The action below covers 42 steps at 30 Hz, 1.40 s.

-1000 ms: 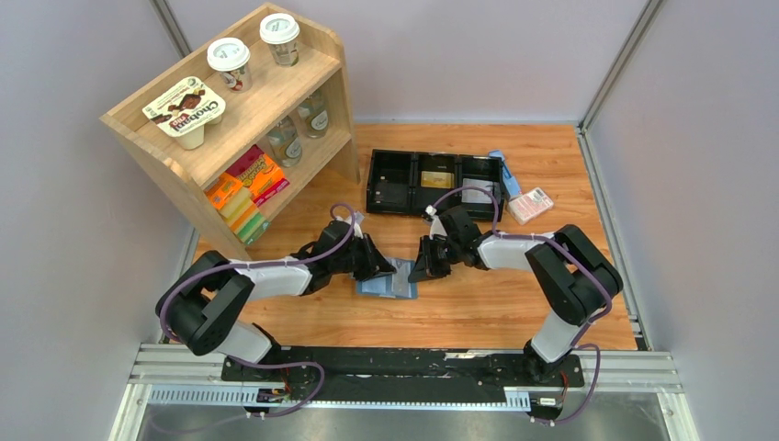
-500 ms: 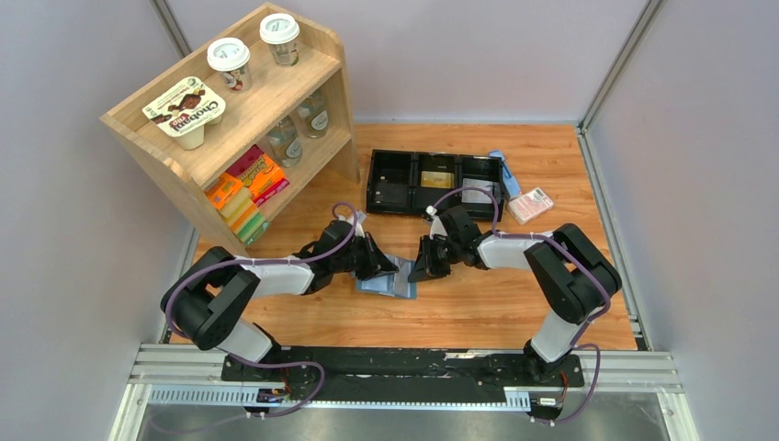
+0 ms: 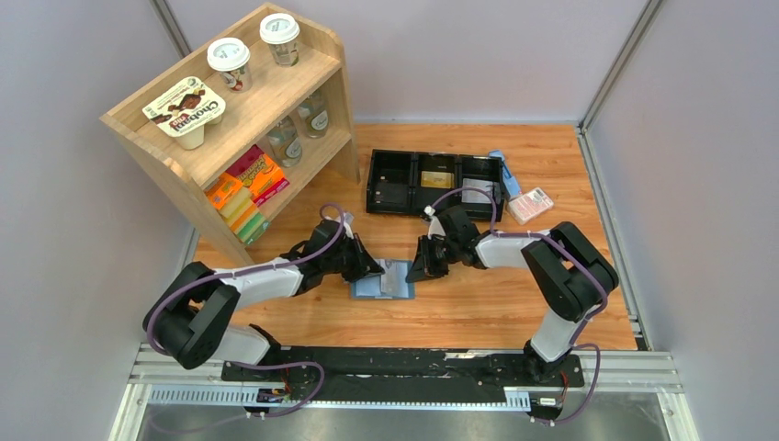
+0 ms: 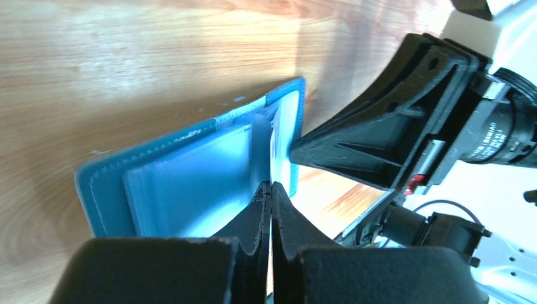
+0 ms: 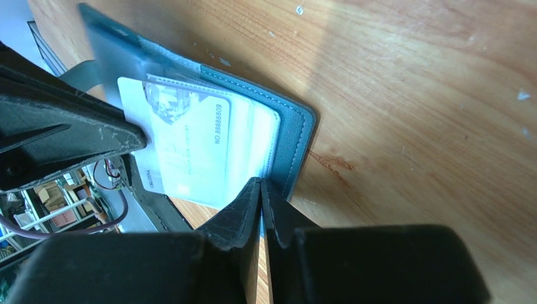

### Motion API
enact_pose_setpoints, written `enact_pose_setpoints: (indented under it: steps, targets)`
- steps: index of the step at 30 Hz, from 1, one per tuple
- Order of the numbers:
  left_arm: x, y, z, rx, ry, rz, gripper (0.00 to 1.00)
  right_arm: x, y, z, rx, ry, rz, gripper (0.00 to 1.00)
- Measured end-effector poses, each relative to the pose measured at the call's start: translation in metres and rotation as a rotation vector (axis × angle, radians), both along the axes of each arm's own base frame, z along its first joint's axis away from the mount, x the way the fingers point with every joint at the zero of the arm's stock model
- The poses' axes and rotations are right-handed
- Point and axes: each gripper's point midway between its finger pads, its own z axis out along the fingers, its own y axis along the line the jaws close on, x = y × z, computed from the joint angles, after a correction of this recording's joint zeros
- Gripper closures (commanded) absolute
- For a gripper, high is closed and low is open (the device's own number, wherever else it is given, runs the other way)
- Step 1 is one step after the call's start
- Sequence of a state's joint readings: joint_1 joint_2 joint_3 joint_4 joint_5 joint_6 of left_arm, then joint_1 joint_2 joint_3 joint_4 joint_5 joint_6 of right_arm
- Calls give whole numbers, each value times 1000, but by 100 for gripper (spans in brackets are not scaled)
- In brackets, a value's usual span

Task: Take the credit cards out of the card holder
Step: Remove the credit card from the card holder, then place the credit card in the storage box.

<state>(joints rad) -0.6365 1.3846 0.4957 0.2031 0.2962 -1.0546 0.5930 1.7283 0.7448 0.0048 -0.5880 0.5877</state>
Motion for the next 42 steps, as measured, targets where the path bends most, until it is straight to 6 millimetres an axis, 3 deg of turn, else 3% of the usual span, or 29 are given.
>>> enact_pose_setpoints:
  steps: [7, 17, 27, 35, 42]
  targets:
    - [-7, 13, -12, 54, 37, 7, 100, 0, 2, 1, 6, 2, 2, 88]
    - [-9, 33, -14, 113, 39, 16, 100, 1, 2, 1, -5, -3, 3, 87]
    - [-19, 57, -11, 199, 21, -1, 100, 7, 7, 9, 0, -33, 7, 64]
    - [-26, 73, 8, 270, -89, -66, 100, 24, 15, 41, 27, -139, 24, 41]
    - [-13, 69, 53, 277, -272, -159, 100, 30, 25, 91, 127, -282, 99, 28]
